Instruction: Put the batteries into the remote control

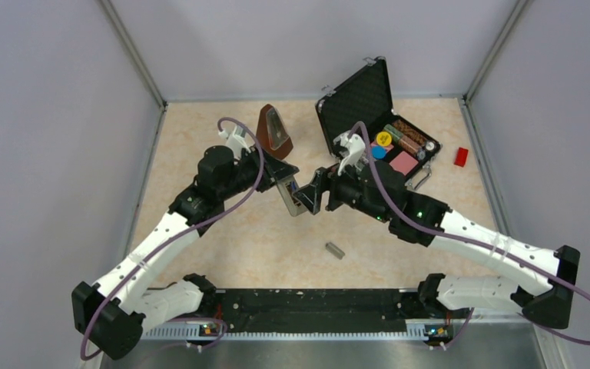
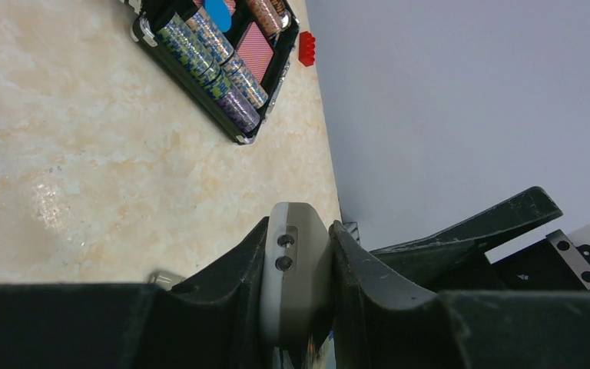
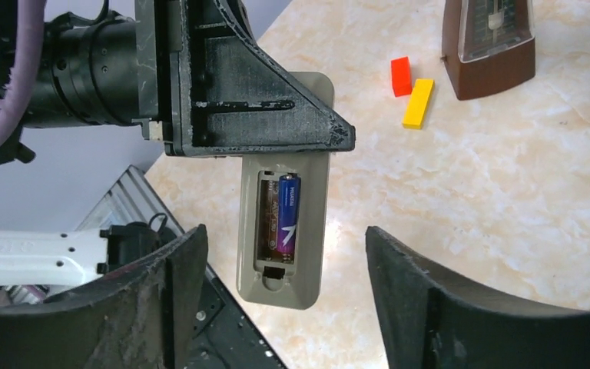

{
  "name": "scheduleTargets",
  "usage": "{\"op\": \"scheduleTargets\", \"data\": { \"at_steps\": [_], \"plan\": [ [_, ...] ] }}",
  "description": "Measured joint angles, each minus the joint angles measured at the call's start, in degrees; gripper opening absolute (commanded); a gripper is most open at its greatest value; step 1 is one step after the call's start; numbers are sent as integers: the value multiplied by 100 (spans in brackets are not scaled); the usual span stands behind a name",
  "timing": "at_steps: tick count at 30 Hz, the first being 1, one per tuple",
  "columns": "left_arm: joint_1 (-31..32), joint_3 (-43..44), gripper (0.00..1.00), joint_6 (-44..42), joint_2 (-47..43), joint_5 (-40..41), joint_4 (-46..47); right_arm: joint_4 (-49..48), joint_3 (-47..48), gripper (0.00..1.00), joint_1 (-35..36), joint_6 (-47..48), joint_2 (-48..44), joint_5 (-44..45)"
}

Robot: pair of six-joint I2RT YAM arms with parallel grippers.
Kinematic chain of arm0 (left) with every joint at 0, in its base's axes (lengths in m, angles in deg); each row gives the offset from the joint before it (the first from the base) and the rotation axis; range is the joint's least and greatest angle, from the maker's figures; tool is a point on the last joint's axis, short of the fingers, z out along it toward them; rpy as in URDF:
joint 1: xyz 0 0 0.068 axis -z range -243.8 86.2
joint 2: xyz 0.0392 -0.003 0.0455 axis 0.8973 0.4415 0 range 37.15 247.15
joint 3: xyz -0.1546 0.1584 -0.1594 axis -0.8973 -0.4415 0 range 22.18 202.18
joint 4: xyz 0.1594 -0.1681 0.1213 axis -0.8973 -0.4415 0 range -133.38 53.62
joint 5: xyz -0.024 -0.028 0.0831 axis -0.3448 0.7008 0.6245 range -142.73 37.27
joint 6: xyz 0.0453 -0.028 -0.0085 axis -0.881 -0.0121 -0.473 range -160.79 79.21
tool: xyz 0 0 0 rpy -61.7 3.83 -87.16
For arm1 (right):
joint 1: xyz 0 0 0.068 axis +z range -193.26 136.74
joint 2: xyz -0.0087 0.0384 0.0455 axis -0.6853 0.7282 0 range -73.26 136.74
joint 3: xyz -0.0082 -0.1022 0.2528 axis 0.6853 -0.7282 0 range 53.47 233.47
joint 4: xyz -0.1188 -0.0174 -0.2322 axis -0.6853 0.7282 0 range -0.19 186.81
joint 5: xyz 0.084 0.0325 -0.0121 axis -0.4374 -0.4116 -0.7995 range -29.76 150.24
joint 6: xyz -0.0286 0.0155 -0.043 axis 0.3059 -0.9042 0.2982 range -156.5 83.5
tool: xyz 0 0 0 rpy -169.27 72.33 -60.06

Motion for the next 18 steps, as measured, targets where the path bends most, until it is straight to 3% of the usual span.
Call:
{"op": "scheduleTargets", "data": {
  "at_steps": [5,9,13,18],
  "plan": [
    [0,0,0,-15,-35,-2,94,142,4,91,-66,-702,-170,144],
    [0,0,0,-46,-92,0,278,391,-22,99,-494,-1801,-181,46],
    [0,0,0,-105,-133,48,463,378,-348,99,-907,-3029,-304,-127],
    [-2,0,0,-140,-129,127,538,282,-573,99,-916,-4131,-341,-350]
  ]
}}
